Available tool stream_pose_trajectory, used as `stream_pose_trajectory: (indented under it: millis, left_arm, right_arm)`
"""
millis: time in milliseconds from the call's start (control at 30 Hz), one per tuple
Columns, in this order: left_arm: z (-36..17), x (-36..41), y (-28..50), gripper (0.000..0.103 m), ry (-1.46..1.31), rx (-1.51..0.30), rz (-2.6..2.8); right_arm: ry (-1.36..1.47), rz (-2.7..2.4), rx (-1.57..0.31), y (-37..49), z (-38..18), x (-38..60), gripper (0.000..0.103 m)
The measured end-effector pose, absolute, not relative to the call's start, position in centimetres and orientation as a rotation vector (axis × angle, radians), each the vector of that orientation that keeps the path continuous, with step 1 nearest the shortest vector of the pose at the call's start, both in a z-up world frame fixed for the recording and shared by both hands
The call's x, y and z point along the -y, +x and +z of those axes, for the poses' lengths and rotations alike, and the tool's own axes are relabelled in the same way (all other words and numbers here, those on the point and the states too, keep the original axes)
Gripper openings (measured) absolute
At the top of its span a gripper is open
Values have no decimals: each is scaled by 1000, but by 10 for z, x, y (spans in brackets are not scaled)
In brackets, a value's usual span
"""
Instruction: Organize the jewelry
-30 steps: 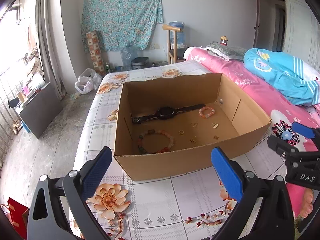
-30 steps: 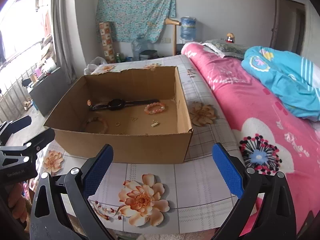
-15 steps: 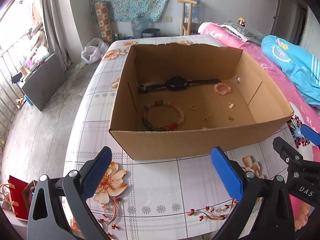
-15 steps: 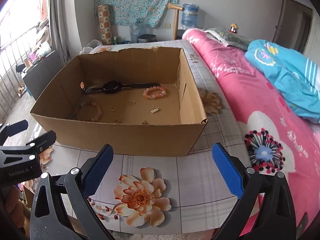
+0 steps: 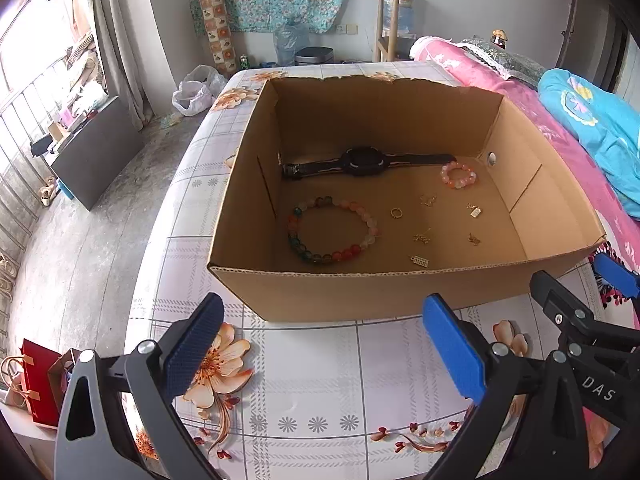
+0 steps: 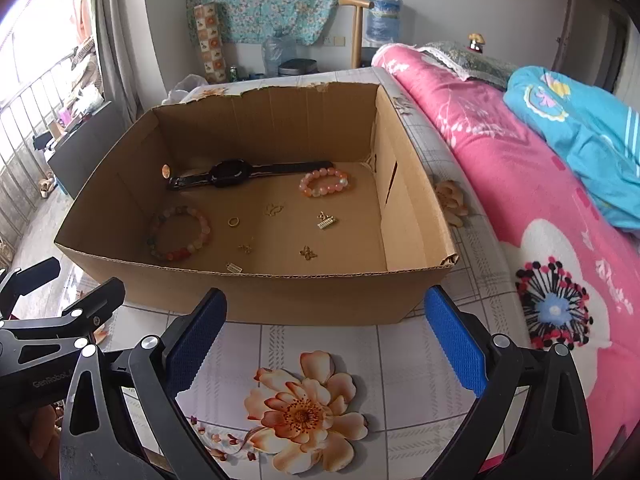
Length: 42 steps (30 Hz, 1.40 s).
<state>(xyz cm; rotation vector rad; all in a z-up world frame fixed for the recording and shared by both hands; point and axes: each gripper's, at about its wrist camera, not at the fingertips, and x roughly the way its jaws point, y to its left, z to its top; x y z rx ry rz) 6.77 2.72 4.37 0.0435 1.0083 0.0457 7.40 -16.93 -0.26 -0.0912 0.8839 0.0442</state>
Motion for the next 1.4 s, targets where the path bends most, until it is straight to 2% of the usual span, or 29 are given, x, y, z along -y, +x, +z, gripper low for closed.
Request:
stream_pose_trajectory:
  millis: [1400]
  left_arm:
    - [40,-26,77,97,41,-1036,56]
  right_arm:
    - [-61,54,-917,83,-6,174,95]
